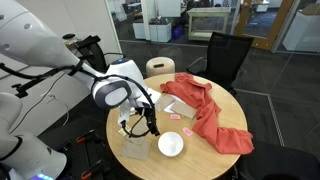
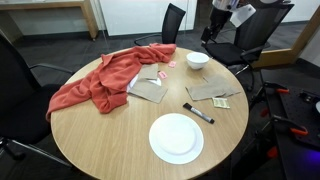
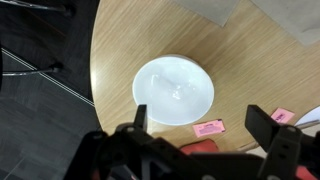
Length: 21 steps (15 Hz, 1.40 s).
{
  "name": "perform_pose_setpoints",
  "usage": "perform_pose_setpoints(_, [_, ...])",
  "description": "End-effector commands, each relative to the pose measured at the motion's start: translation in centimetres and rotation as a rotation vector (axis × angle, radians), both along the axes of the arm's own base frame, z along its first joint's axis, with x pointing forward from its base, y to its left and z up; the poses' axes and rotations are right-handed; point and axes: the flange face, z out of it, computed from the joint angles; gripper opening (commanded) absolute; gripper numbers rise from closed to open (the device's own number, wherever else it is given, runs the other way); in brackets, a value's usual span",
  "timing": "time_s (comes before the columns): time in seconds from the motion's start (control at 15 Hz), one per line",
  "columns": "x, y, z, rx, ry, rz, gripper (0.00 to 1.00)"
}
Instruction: Place the bowl in the middle of the table
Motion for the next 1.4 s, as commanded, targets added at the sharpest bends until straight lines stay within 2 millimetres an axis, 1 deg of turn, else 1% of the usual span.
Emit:
perform_pose_setpoints(0.0, [0.4, -0.2, 0.0, -0.001, 0.002, -0.014, 1.0])
perform_pose_setpoints(0.2, [0.9, -0.5, -0.1, 0.006, -0.005, -0.017, 1.0])
perform_pose_setpoints(0.53, [2.0, -1.9, -0.1, -0.002, 0.007, -0.007, 1.0])
perform_pose_setpoints(0.67, [2.6, -2.3, -0.6, 0.002, 0.014, 0.007, 1.0])
perform_pose_setpoints(1.07, [3.8, -1.8, -3.1, 0.074, 0.032, 0.07, 1.0])
perform_pose_setpoints(1.2, [3.9, -1.7, -3.7, 0.088, 0.035, 0.084, 1.0])
perform_pose_setpoints(1.33, [3.4, -1.9, -4.1, 0.091, 0.044, 0.089, 1.0])
